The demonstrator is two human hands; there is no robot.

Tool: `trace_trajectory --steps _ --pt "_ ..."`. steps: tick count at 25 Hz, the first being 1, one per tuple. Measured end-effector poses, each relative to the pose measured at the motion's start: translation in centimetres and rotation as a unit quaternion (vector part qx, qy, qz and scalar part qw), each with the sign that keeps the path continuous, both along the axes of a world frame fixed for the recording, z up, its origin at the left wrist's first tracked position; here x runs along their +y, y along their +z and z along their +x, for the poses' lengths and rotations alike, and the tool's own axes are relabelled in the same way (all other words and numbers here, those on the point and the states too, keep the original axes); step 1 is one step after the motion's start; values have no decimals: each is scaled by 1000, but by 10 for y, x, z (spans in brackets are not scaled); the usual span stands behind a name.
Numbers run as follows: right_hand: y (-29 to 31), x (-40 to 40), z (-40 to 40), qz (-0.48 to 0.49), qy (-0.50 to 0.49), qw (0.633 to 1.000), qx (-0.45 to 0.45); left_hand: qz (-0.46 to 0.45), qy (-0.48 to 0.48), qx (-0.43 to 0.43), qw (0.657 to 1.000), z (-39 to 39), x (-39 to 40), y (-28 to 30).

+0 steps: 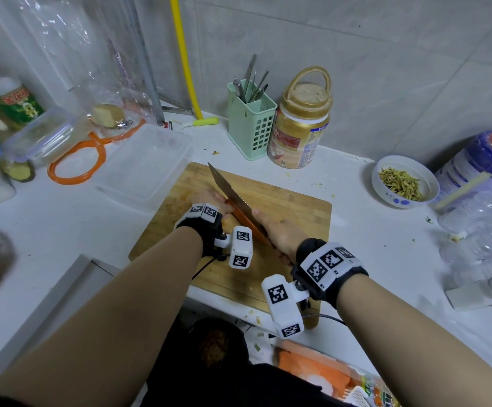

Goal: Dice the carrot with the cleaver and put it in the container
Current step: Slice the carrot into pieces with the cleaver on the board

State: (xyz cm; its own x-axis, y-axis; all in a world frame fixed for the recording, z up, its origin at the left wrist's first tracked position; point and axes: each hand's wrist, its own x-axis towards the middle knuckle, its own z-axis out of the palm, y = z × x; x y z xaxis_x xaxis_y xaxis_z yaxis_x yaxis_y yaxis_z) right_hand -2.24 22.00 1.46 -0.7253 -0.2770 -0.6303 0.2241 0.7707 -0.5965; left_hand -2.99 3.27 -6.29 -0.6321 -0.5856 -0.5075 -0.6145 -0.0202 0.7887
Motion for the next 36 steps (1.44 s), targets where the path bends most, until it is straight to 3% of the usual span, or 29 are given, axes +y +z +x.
trace_trajectory --steps 13,36 --pt "-15 -18 -11 -16 -7 1000 6 23 19 20 999 4 0 -1" --pt "-6 -9 -12 2 4 1000 -4 -78 -3 4 997 -4 0 -8"
